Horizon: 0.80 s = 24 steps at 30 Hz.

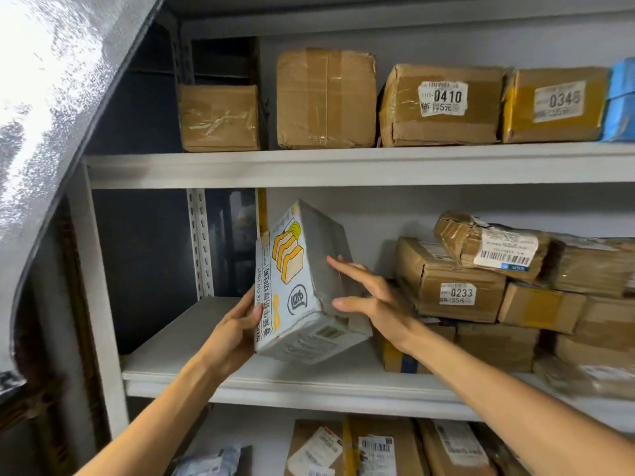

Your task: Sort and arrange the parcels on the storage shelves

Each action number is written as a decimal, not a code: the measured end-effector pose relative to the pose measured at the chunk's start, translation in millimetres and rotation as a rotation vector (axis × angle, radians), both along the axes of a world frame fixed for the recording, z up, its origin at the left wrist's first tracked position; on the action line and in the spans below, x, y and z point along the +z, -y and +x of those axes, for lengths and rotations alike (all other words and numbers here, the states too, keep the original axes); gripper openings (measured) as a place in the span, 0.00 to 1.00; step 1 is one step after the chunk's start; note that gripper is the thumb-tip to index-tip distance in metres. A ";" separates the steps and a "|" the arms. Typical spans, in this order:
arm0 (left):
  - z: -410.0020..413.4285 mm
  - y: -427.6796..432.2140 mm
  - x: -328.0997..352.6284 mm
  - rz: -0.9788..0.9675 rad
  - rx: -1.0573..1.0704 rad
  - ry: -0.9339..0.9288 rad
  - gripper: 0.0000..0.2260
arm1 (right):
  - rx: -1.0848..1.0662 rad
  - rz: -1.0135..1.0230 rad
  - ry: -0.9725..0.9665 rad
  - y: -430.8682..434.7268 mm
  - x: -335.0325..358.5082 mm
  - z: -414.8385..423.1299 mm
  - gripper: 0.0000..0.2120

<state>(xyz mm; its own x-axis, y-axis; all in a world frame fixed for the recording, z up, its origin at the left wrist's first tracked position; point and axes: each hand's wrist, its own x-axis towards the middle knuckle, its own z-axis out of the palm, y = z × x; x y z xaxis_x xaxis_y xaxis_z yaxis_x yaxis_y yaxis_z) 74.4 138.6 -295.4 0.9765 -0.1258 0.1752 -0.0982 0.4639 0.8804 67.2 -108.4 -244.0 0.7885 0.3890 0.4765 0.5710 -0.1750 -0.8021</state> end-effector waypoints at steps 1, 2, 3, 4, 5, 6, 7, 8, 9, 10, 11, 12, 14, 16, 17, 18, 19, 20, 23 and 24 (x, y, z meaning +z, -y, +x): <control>-2.7 1.1 2.6 0.028 -0.006 0.000 0.18 | 0.004 0.010 -0.023 0.4 -0.9 0.6 0.36; -6.1 2.5 6.6 0.078 -0.011 0.018 0.18 | 0.011 0.039 -0.057 1.1 -1.5 1.8 0.39; -7.7 2.4 10.5 0.137 -0.018 0.057 0.19 | 0.025 0.079 -0.091 2.4 -2.0 4.4 0.42; -10.4 3.5 16.1 0.190 -0.022 0.111 0.20 | 0.040 0.116 -0.115 4.3 -2.2 8.0 0.44; -13.1 3.8 22.5 0.217 -0.007 0.153 0.19 | 0.048 0.148 -0.124 5.4 -2.9 11.8 0.44; -15.6 3.4 30.1 0.207 0.021 0.178 0.18 | 0.038 0.175 -0.115 5.5 -3.0 15.4 0.42; -16.7 2.1 37.7 0.202 0.061 0.202 0.19 | 0.030 0.202 -0.108 5.1 -2.8 18.7 0.38; -17.4 1.4 45.3 0.231 0.093 0.230 0.22 | 0.018 0.235 -0.113 4.0 -1.2 19.3 0.33; -18.1 1.6 52.9 0.309 0.097 0.275 0.28 | 0.013 0.267 -0.124 2.5 1.6 18.4 0.27; -17.4 1.8 58.1 0.399 0.091 0.321 0.30 | 0.004 0.288 -0.141 0.1 5.1 17.2 0.21; -17.3 4.5 62.9 0.455 0.088 0.345 0.29 | -0.008 0.297 -0.161 -2.1 7.3 19.2 0.16; -16.3 6.3 67.0 0.485 0.106 0.351 0.28 | -0.033 0.299 -0.184 -4.7 9.8 20.2 0.13; -14.9 10.4 73.9 0.507 0.154 0.353 0.30 | -0.086 0.290 -0.220 -7.5 12.0 22.3 0.14; -14.0 10.8 77.5 0.503 0.162 0.352 0.32 | -0.090 0.283 -0.228 -6.0 8.8 27.6 0.12; -13.6 9.9 77.1 0.486 0.145 0.350 0.33 | -0.077 0.293 -0.241 -4.2 6.2 29.6 0.12; -13.3 8.2 75.0 0.464 0.134 0.344 0.35 | -0.057 0.316 -0.266 -2.7 2.8 32.6 0.14; -12.5 6.0 71.8 0.447 0.133 0.346 0.36 | -0.039 0.334 -0.301 -3.1 -1.5 35.3 0.23; -11.1 3.6 67.1 0.437 0.144 0.349 0.37 | -0.041 0.343 -0.342 -5.1 -5.9 37.3 0.37; -5.2 -2.6 50.0 0.476 0.218 0.347 0.41 | -0.024 0.300 -0.383 -16.0 -20.5 47.6 0.56; -4.3 -3.7 44.3 0.496 0.245 0.342 0.41 | -0.022 0.299 -0.368 -20.8 -23.6 50.3 0.48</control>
<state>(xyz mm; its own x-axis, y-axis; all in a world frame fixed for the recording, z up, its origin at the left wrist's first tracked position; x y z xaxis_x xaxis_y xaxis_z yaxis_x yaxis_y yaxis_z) 70.1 142.3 -251.1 0.8863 -0.0526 0.4600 -0.4627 -0.0613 0.8844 117.5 -87.6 -267.6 0.9324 0.2584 0.2526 0.2384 0.0854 -0.9674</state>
